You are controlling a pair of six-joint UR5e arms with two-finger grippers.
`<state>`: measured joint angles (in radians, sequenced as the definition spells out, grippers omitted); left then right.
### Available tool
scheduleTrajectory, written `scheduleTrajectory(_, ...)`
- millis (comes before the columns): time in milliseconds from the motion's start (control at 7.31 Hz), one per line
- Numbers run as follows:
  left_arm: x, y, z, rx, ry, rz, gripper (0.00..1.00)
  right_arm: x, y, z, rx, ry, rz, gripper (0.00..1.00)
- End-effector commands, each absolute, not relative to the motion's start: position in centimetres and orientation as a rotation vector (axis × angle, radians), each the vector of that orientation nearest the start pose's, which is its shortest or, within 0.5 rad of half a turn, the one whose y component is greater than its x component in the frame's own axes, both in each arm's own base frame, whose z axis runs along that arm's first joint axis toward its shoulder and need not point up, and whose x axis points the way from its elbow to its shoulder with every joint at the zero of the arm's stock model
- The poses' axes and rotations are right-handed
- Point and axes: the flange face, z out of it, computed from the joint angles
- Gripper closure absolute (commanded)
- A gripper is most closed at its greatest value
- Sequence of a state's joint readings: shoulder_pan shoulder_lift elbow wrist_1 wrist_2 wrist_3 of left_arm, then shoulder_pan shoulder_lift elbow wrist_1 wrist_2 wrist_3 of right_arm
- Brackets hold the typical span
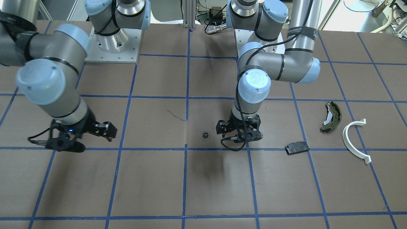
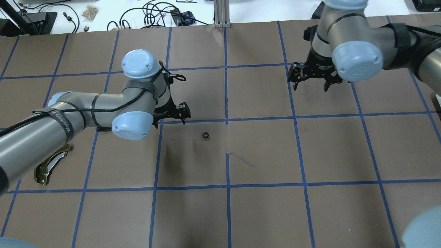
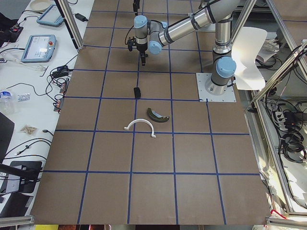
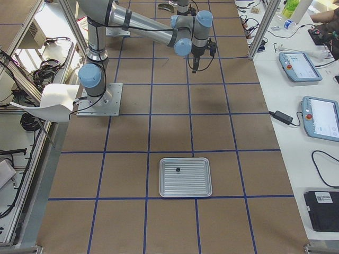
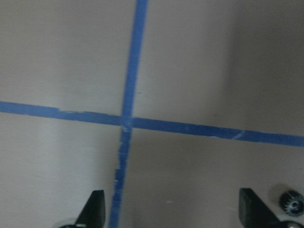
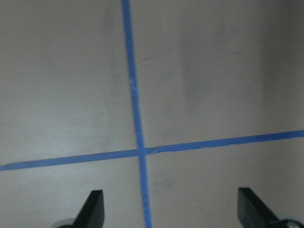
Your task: Place bearing gear from tray to pile
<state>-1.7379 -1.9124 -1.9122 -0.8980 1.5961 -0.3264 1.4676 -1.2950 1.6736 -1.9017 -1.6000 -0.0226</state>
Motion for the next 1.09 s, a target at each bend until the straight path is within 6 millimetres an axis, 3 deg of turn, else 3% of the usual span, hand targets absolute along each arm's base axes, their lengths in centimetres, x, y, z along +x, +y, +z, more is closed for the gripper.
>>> scheduleTrajectory(0, -29.0, -51.4, 19.6, -0.301, 3.104, -0.014, 0.0, -5.3, -57.9, 33.3, 0.016, 3.205, 0.125, 0.0)
scheduleTrajectory(274, -30.9, -50.7, 18.6, -0.239, 3.104, 0.007, 0.0, -15.9, -55.5, 34.2, -0.129, 3.207, 0.157, 0.0)
scheduleTrajectory(411, -30.8, -50.4, 18.2, -0.186, 3.104, 0.021, 0.0, -22.0, -53.6, 33.9, -0.143, 3.19, 0.159, 0.0)
scheduleTrajectory(547, -30.7, -50.3, 17.5, -0.182, 3.098, 0.043, 0.01, -26.4, -51.8, 33.8, -0.196, 3.182, 0.154, 0.0)
scheduleTrajectory(684, -30.7, -50.4, 16.9, -0.182, 3.091, 0.051, 0.05, -30.2, -50.0, 33.5, -0.205, 3.172, 0.159, 0.0)
scheduleTrajectory(821, -30.7, -50.4, 16.9, -0.179, 3.089, 0.047, 0.12, -33.2, -49.5, 32.9, -0.234, 3.198, 0.142, 0.0)
scheduleTrajectory(958, -30.7, -50.4, 16.8, -0.179, 3.088, 0.05, 0.32, -35.9, -49.9, 30.9, -0.224, 3.258, 0.08, 0.0)
